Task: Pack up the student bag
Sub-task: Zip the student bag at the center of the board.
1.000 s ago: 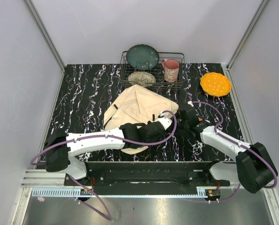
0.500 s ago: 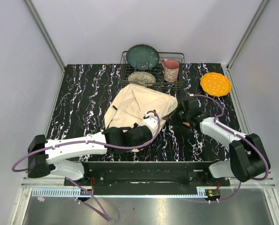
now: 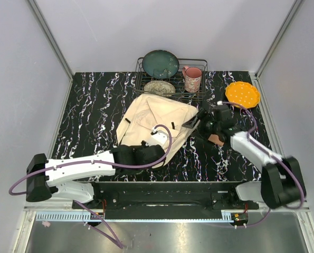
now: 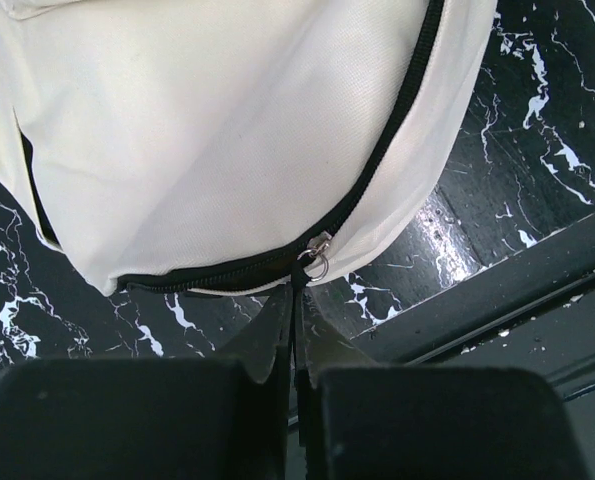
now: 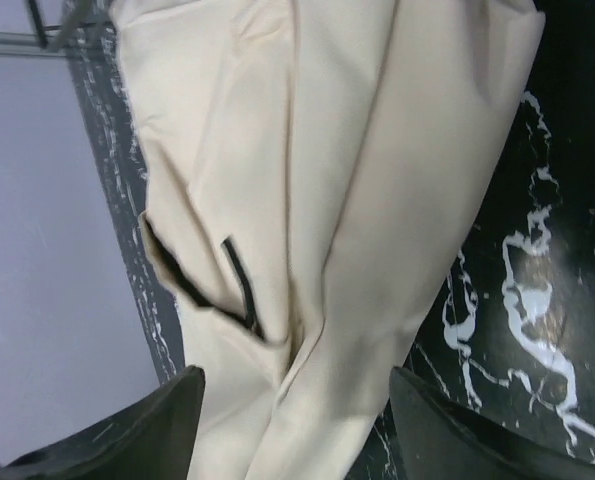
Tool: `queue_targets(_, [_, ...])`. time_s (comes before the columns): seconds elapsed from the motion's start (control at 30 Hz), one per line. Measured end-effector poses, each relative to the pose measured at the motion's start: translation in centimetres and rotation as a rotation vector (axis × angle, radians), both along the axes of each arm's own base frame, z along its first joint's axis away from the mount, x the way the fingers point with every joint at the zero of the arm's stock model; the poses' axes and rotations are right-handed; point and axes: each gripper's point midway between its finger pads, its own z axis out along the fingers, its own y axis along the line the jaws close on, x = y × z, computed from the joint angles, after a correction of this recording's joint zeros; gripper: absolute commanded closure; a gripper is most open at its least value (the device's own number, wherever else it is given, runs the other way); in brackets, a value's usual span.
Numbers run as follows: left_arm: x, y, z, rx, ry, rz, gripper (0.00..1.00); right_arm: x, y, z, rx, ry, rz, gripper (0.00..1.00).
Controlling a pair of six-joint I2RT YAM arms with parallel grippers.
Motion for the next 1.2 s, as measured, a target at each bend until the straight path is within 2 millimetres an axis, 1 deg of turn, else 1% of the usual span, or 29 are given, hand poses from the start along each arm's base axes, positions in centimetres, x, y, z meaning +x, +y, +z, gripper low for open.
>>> queue_targets(0.07, [0.0, -0.2, -0.1, 0.001, 0.006, 0.012, 1.0, -1.8, -0.6, 1.6, 0.014, -0.038, -0.001, 0.18])
queue_targets(0.17, [0.1, -0.6, -0.2, -0.004, 0.012, 0.016, 1.0, -4.6, -1.4, 4.6, 0.06, -0.122, -0.01, 0.18])
queue_targets(0.2, [0.1, -0.8, -0.1, -0.008, 0.013, 0.014, 1.0, -5.6, -1.5, 5.4, 0.083, -0.141, -0.012, 0.18])
queue_targets(0.23, [0.1, -1.2, 0.0, -0.019, 0.013, 0.012, 1.0, -6.6, -1.5, 5.6, 0.105, -0.147, -0.011, 0.18])
queue_targets(0.3, [0.2, -1.8, 0.3, -0.036, 0.013, 0.006, 1.0, -8.4, -1.5, 4.9, 0.136, -0.122, -0.013, 0.18])
queue_targets(0.4, [0.1, -2.6, 0.6, -0.045, 0.019, -0.01, 1.0, -11.4, -0.6, 2.5, 0.166, -0.024, 0.014, 0.18])
queue_targets(0.5, [0.0, -3.6, 0.5, -0.033, 0.023, -0.039, 1.0, -13.3, 0.6, 0.9, 0.171, 0.064, 0.052, 0.18])
queue_targets(0.6, [-0.3, -4.5, 0.1, -0.016, 0.03, -0.066, 1.0, -13.8, 1.9, 0.3, 0.179, 0.106, 0.08, 0.18])
queue_targets(0.7, [-0.6, -5.0, -0.1, -0.008, 0.035, -0.084, 1.0, -13.6, 2.8, -0.2, 0.186, 0.132, 0.083, 0.17])
queue_targets(0.87, [-0.9, -5.6, 0.3, -0.018, 0.032, -0.1, 1.0, -13.1, 4.6, -1.3, 0.175, 0.16, 0.085, 0.19])
queue_targets(0.9, [-0.9, -5.8, 0.6, -0.023, 0.03, -0.105, 1.0, -12.9, 5.0, -1.4, 0.178, 0.161, 0.087, 0.22])
queue_targets(0.97, [-1.1, -6.3, 0.9, -0.029, 0.026, -0.117, 1.0, -12.6, 5.7, -1.8, 0.184, 0.162, 0.085, 0.34])
queue_targets(1.0, [-1.2, -6.5, 1.0, -0.03, 0.025, -0.122, 1.0, -12.4, 5.9, -1.9, 0.187, 0.164, 0.083, 0.49])
queue_targets(1.03, [-1.3, -6.7, 1.0, -0.027, 0.025, -0.127, 1.0, -12.3, 6.1, -2.1, 0.188, 0.165, 0.081, 0.56])
queue_targets(1.07, [-1.4, -6.7, 0.9, -0.024, 0.025, -0.132, 1.0, -12.2, 6.2, -2.1, 0.186, 0.161, 0.083, 0.69])
queue_targets(1.1, [-1.5, -6.8, 0.8, -0.02, 0.027, -0.136, 1.0, -12.1, 6.3, -2.1, 0.189, 0.16, 0.078, 0.92])
queue_targets(1.13, [-1.6, -6.8, 0.7, -0.017, 0.028, -0.137, 1.0, -11.9, 6.3, -1.9, 0.19, 0.151, 0.066, 1.0])
queue_targets(1.2, [-1.7, -6.9, 0.7, -0.017, 0.026, -0.139, 1.0, -11.6, 6.0, -1.4, 0.179, 0.124, 0.051, 1.0])
